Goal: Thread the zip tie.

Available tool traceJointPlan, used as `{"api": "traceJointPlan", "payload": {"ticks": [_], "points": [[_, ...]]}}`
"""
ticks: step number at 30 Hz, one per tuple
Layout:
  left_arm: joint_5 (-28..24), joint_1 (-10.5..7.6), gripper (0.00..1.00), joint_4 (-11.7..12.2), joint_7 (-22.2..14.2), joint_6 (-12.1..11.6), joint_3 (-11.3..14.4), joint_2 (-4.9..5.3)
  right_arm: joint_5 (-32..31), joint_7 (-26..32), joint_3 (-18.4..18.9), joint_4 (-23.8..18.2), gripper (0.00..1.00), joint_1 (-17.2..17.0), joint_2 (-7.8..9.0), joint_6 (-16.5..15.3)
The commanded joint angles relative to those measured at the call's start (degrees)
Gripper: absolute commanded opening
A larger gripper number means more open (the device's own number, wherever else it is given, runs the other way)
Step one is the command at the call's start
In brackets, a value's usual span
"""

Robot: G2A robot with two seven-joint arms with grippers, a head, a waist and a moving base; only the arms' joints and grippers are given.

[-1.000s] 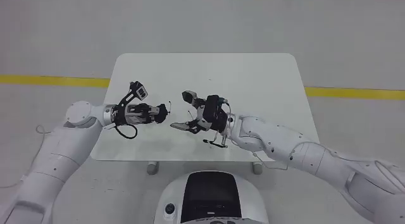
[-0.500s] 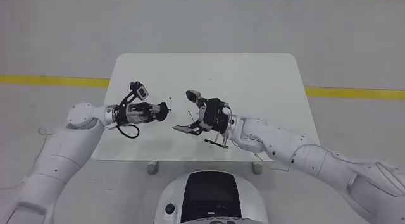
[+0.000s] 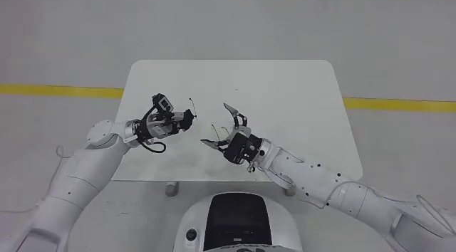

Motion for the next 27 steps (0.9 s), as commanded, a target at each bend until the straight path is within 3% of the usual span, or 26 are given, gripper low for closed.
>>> {"api": "traceJointPlan", "payload": {"ticks": [1,4,8,11,13,15,22,27], "points": [[0.0,0.01,0.00,0.0,0.0,0.0,0.0,0.01,0.1,0.0,0.0,0.0,1.00,0.0,0.00,-0.1],[-0.1,0.09,0.00,-0.1,0.3,0.1,0.0,-0.01,0.1,0.0,0.0,0.0,1.00,0.0,0.00,-0.1],[-3.7,0.74,0.00,-0.5,1.2,3.8,0.3,-0.47,-4.3,1.4,1.2,-0.6,1.00,-1.1,-0.28,1.9],[-6.6,0.60,0.00,0.5,1.1,6.2,0.6,-0.94,-8.6,4.0,1.9,-1.1,1.00,-2.0,-0.62,4.8],[-9.8,0.18,0.00,1.3,1.2,9.0,0.9,-1.42,-11.7,5.6,2.5,-1.3,1.00,-2.6,-0.92,7.0],[-9.6,-0.52,0.00,1.6,1.0,9.6,1.3,-1.67,-13.8,7.2,2.9,-1.4,1.00,-3.2,-1.15,9.1],[-9.7,-0.36,0.00,1.4,1.7,9.7,1.3,-1.73,-13.8,7.2,2.9,-1.4,1.00,-3.2,-1.15,9.1],[-13.0,0.51,0.00,1.0,1.6,12.6,1.3,-2.17,-16.3,8.3,4.6,-2.4,1.00,-4.3,-1.63,8.6]]}}
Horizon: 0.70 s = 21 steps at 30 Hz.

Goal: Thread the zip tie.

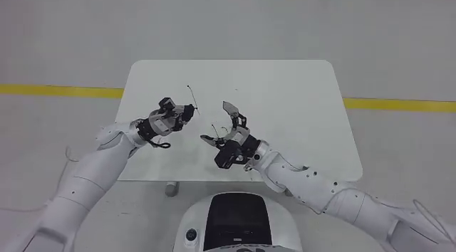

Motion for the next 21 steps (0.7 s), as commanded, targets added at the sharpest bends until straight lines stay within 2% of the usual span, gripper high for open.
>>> {"api": "traceJointPlan", "payload": {"ticks": [1,3,12,20,21], "points": [[-1.5,-0.06,0.00,0.5,-1.0,1.7,0.0,-0.21,-1.3,0.3,0.7,-0.1,1.00,-0.4,-0.29,0.0],[-1.7,-0.30,0.00,1.0,-1.4,2.3,-0.1,-0.36,-2.2,0.5,1.4,0.0,1.00,-0.8,-0.60,0.6],[-1.1,-0.55,0.00,1.4,-1.2,1.8,-0.2,-0.41,-2.2,0.4,1.9,-0.3,1.00,-0.9,-0.78,0.2],[-1.1,-0.55,0.00,1.4,-1.2,1.8,-0.2,-0.41,-2.2,-0.4,-0.9,0.6,1.00,1.9,-1.44,-0.3],[-1.1,-0.55,0.00,1.4,-1.2,1.8,-0.2,-0.41,-2.2,-0.4,-1.2,0.8,0.80,2.2,-1.54,-0.3]]}}
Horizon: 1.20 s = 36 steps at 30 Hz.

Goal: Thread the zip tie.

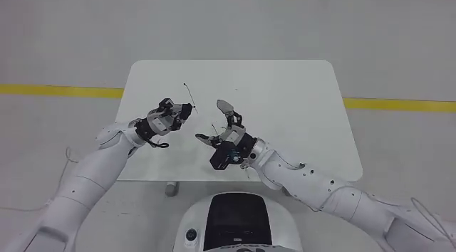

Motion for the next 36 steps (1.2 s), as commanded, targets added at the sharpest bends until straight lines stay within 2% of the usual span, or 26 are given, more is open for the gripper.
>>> {"api": "traceJointPlan", "payload": {"ticks": [1,3,9,30,36], "points": [[0.0,0.00,0.00,0.0,0.0,0.0,0.0,0.00,0.0,0.1,-0.7,0.3,0.65,0.6,-0.23,0.0],[0.0,0.00,0.00,0.0,0.0,0.0,0.0,0.00,0.0,0.2,-1.1,0.5,0.50,1.0,-0.46,0.2],[0.0,0.00,0.00,0.0,0.0,0.0,0.0,0.00,0.0,0.0,-1.6,1.3,0.33,1.5,-1.10,0.9],[0.0,0.00,0.00,0.0,0.0,0.0,0.0,0.00,0.0,0.6,-0.9,2.7,0.17,1.7,-2.46,1.3],[0.0,0.00,0.00,0.0,0.0,0.0,0.0,0.00,0.0,0.8,-0.8,3.0,0.17,1.9,-2.91,0.9]]}}
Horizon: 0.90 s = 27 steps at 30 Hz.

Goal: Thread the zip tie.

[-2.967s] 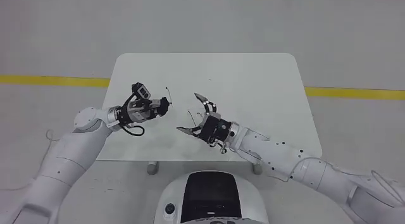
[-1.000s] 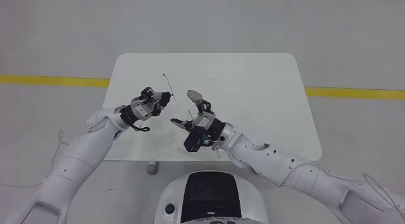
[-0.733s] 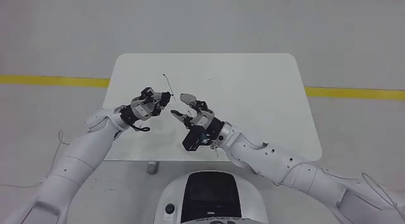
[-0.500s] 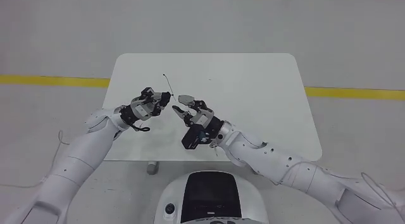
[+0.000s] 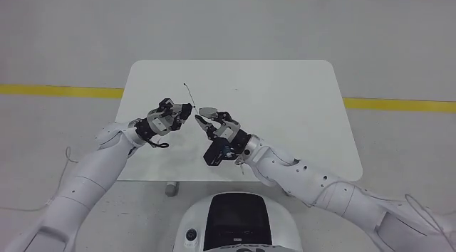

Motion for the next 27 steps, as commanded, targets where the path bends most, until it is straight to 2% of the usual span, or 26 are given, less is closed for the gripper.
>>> {"api": "traceJointPlan", "payload": {"ticks": [1,10,18,27], "points": [[0.0,0.00,0.00,0.0,0.0,0.0,0.0,0.00,0.0,0.1,0.0,0.1,0.17,0.1,-0.15,0.0],[0.0,0.00,0.00,0.0,0.0,0.0,0.0,0.00,0.0,0.3,-0.1,0.8,0.13,0.5,-0.91,-0.2],[0.0,0.00,0.00,0.0,0.0,0.0,0.0,0.00,0.0,0.2,0.1,1.4,0.00,0.6,-1.39,-0.3],[0.0,0.00,0.00,0.0,0.0,0.0,0.0,0.00,0.0,-0.1,0.4,1.9,0.00,0.2,-1.40,-0.1]]}}
